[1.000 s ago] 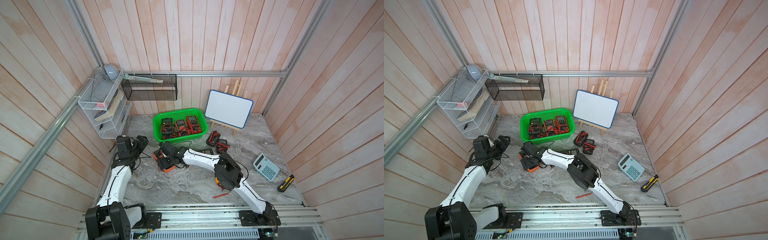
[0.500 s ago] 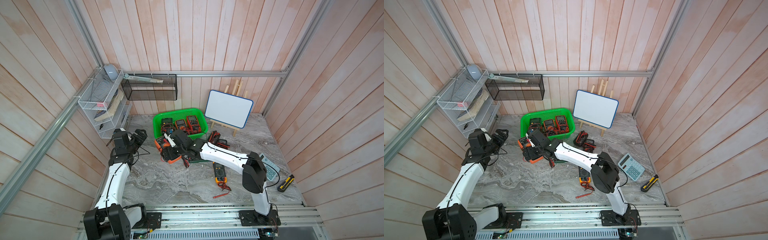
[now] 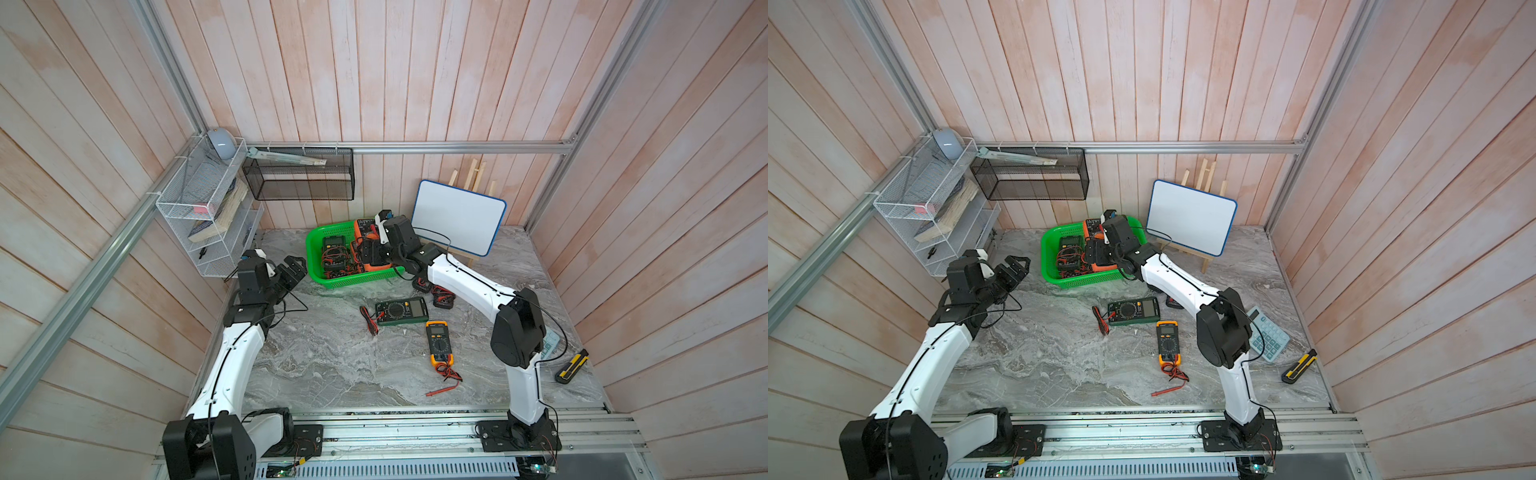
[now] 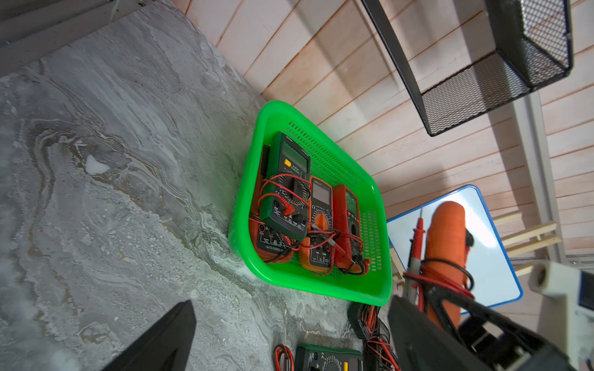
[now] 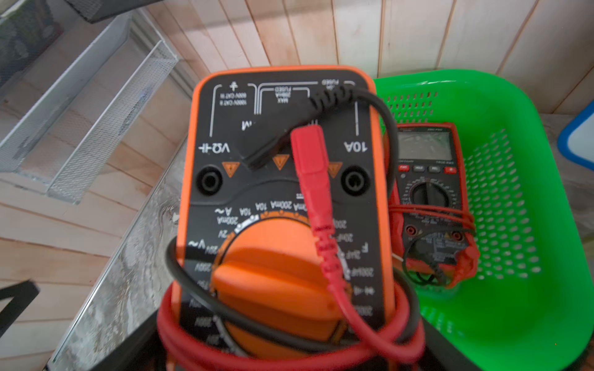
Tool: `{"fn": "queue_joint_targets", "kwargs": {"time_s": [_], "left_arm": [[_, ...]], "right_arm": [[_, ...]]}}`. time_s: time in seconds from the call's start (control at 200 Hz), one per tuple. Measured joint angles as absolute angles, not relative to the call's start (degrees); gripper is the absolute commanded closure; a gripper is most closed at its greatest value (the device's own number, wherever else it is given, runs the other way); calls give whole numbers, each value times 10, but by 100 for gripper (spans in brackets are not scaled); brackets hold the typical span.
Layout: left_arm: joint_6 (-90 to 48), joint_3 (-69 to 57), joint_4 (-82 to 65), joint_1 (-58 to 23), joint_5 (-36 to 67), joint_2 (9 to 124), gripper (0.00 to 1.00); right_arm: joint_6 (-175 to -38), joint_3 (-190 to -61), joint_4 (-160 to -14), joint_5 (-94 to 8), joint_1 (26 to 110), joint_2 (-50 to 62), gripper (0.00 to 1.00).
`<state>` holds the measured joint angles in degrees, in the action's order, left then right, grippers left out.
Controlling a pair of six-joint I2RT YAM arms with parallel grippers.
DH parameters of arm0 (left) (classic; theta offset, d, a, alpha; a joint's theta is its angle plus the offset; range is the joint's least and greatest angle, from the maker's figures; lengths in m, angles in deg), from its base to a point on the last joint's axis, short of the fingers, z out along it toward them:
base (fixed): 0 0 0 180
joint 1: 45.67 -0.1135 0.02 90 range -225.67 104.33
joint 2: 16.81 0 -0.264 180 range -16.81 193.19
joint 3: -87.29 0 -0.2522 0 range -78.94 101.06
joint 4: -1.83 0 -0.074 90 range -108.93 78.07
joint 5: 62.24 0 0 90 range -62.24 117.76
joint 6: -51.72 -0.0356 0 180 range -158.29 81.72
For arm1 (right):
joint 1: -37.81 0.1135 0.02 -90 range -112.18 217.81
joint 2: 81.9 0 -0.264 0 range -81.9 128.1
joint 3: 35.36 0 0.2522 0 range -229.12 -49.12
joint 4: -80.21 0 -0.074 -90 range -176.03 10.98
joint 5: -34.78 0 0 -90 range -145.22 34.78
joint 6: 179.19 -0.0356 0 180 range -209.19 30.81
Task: Put the multimeter into the basket
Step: Place the multimeter in the basket.
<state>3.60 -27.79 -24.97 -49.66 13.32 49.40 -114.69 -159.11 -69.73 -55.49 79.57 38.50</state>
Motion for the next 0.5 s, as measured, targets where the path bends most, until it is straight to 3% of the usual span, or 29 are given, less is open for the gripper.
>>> {"fn": "queue_joint_targets", "kwargs": {"time_s": [0.5], "left_arm": [[35,-277,-257,-434,162,498,0]], "right_arm": [[-1128,-1878,-672,-640,785,647,63]]}}
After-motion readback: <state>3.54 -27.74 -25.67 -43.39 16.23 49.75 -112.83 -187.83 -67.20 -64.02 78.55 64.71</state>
